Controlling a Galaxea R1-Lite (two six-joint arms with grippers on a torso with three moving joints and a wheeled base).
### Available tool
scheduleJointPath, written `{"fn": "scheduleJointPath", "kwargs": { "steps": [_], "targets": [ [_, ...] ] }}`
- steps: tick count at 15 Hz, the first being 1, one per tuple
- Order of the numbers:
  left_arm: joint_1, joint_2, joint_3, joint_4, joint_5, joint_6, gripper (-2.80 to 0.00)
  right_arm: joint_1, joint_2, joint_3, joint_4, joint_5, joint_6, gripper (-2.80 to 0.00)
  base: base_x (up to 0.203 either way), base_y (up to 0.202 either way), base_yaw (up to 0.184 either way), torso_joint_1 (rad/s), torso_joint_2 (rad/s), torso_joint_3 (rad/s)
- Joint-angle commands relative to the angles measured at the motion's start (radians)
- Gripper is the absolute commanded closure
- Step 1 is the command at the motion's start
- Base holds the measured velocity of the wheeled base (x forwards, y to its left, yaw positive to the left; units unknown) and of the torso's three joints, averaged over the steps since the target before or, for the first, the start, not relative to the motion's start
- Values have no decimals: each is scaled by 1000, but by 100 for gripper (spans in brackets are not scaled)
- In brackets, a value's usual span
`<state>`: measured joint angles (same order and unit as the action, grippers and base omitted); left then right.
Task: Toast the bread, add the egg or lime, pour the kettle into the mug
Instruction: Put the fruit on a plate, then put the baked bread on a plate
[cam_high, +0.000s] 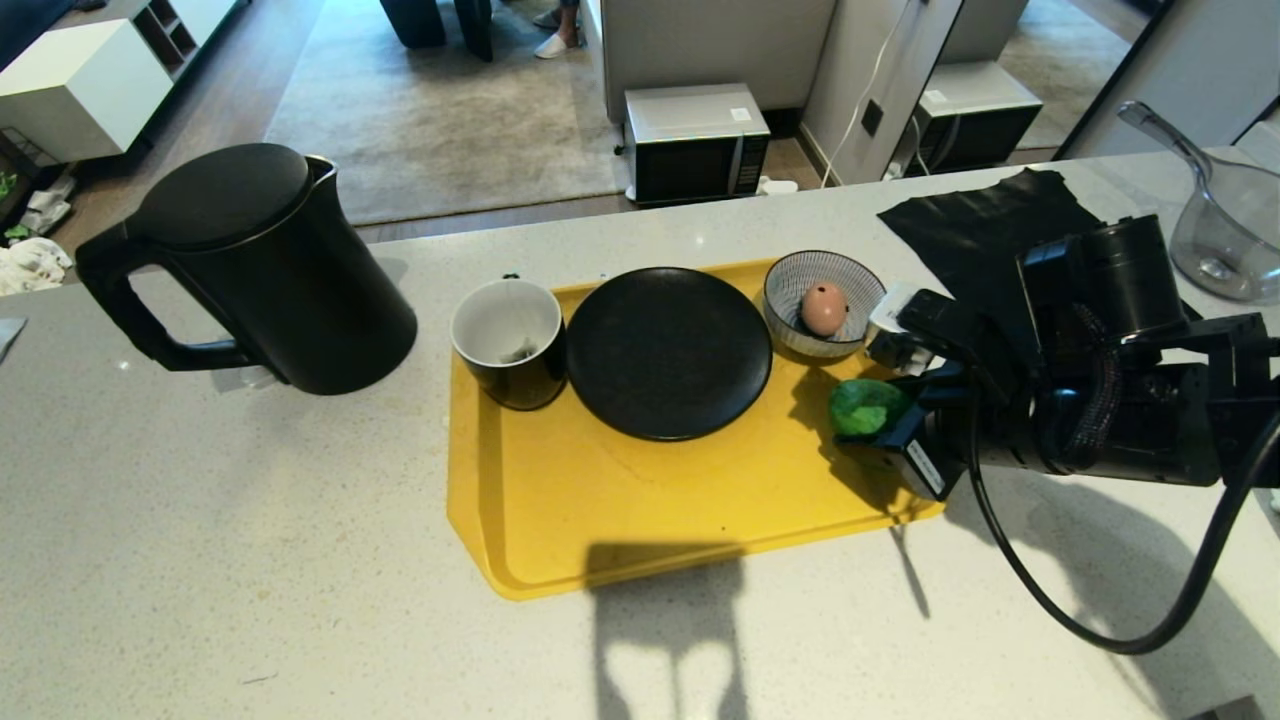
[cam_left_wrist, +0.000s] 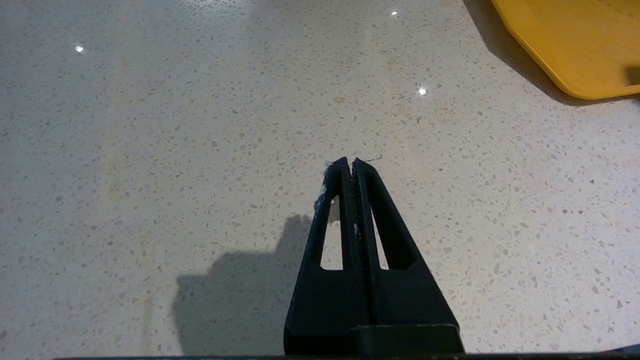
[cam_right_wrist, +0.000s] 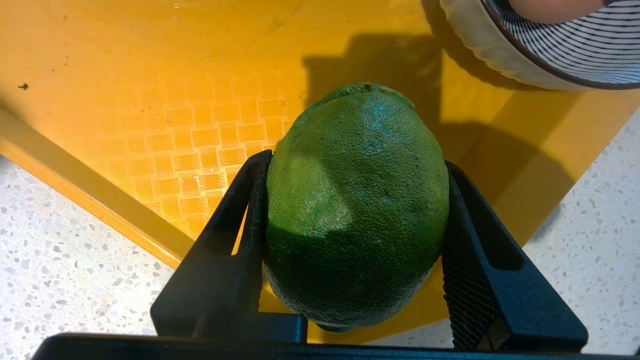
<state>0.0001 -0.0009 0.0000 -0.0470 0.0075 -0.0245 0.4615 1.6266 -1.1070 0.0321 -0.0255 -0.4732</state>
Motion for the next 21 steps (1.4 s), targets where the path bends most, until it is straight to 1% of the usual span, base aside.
{"fn": "scheduleJointPath", "kwargs": {
  "steps": [1,2,3,10,14,16,18,19,21],
  "targets": [
    [0,-1,17,-1,0,0,0,-4,-4,5,0,1,-4,0,0,0,0,0,0,0],
    [0,-1,17,-1,0,0,0,-4,-4,7,0,0,-4,0,0,0,0,0,0,0],
    [0,-1,17,-1,0,0,0,-4,-2,4,0,0,-3,-280,0,0,0,0,0,0],
    [1,-1,17,-1,0,0,0,-15,-46,14,0,1,-2,-280,0,0,0,0,0,0],
    [1,-1,17,-1,0,0,0,-32,-183,78,2,8,2,-280,0,0,0,0,0,0],
    [1,-1,17,-1,0,0,0,-38,-283,136,4,41,7,-280,0,0,0,0,0,0],
    [0,-1,17,-1,0,0,0,-51,-363,166,8,75,38,-280,0,0,0,0,0,0],
    [0,-1,17,-1,0,0,0,-55,-391,167,9,74,74,-280,0,0,0,0,0,0],
    [0,-1,17,-1,0,0,0,-69,-432,168,12,32,106,-280,0,0,0,0,0,0]
  ]
}}
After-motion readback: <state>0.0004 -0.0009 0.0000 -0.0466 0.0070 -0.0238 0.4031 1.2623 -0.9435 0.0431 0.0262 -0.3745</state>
